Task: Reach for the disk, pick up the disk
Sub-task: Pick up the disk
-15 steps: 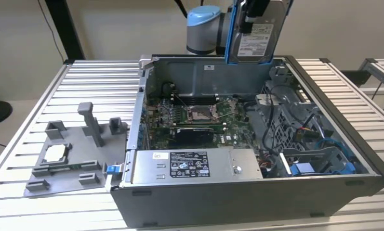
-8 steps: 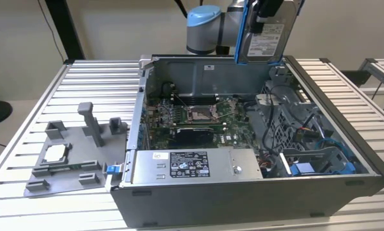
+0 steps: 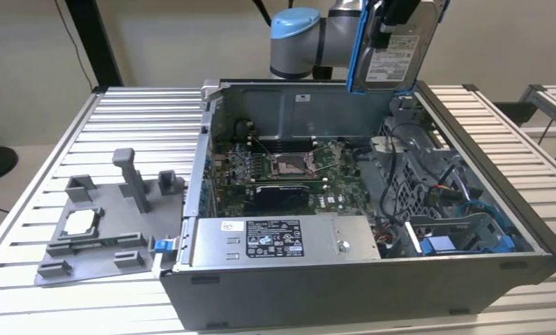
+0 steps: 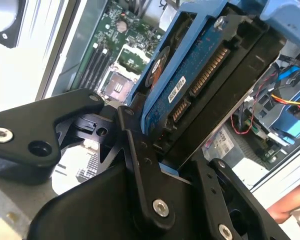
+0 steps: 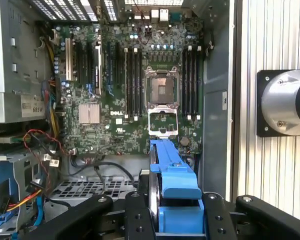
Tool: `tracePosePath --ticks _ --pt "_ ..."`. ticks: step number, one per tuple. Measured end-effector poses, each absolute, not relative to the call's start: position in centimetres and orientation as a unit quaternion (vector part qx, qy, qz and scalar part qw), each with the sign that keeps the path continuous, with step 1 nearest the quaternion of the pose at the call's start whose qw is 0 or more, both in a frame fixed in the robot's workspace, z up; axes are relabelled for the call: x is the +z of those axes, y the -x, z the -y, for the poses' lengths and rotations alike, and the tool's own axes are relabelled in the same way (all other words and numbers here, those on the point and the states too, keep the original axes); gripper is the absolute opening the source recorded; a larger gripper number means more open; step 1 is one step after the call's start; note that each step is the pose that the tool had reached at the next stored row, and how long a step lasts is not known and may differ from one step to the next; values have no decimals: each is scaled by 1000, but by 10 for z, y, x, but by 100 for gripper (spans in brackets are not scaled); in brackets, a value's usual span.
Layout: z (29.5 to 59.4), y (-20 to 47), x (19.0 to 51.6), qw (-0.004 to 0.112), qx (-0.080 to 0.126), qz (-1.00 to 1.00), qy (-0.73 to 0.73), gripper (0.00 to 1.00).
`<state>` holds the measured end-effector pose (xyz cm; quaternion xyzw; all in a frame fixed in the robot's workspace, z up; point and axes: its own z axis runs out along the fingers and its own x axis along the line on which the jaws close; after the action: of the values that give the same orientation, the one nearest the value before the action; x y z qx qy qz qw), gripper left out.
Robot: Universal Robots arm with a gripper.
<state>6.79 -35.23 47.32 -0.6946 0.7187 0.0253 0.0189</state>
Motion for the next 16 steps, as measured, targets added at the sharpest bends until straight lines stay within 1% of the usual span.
tracePosePath --ticks 16 --pt "362 -68 473 19 25 -719 695 0"
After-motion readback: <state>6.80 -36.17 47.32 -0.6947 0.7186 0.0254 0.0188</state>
